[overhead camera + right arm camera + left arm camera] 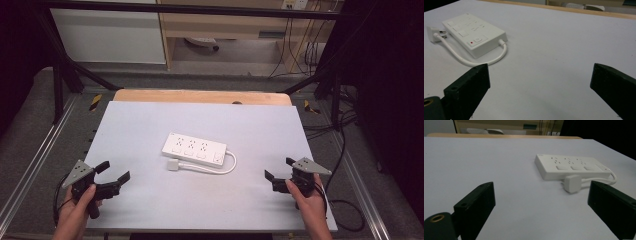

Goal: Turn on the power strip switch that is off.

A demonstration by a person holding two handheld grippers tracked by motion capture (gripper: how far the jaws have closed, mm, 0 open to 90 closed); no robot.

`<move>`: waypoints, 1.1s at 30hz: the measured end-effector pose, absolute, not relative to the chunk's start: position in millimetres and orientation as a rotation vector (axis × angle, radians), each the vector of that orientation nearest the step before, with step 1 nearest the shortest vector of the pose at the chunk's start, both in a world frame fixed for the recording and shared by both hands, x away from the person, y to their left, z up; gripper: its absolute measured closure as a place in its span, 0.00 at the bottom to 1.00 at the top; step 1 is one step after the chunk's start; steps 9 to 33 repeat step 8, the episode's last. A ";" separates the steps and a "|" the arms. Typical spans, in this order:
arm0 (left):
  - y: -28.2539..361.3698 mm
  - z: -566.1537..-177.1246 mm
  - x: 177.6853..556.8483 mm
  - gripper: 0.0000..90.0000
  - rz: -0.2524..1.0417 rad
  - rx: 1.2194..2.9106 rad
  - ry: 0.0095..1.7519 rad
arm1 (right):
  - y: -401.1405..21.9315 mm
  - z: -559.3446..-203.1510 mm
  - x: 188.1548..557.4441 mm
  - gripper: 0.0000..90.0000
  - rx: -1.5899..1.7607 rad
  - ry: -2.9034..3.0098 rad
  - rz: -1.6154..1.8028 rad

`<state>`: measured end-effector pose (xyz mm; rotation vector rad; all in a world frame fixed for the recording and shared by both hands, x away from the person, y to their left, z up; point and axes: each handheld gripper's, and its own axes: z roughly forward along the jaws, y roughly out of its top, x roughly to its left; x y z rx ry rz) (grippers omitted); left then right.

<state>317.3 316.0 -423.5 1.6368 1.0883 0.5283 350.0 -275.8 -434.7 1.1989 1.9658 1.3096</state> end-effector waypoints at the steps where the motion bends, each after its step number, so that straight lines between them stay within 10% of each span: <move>1: 314.5 -425.0 316.4 0.08 0.522 1.637 1.086 | -275.8 -435.1 350.3 0.03 1.196 1.968 1.307; 33: 303.6 -430.4 313.4 0.08 0.512 1.667 1.062 | -274.0 -446.9 357.1 0.03 1.251 2.037 1.211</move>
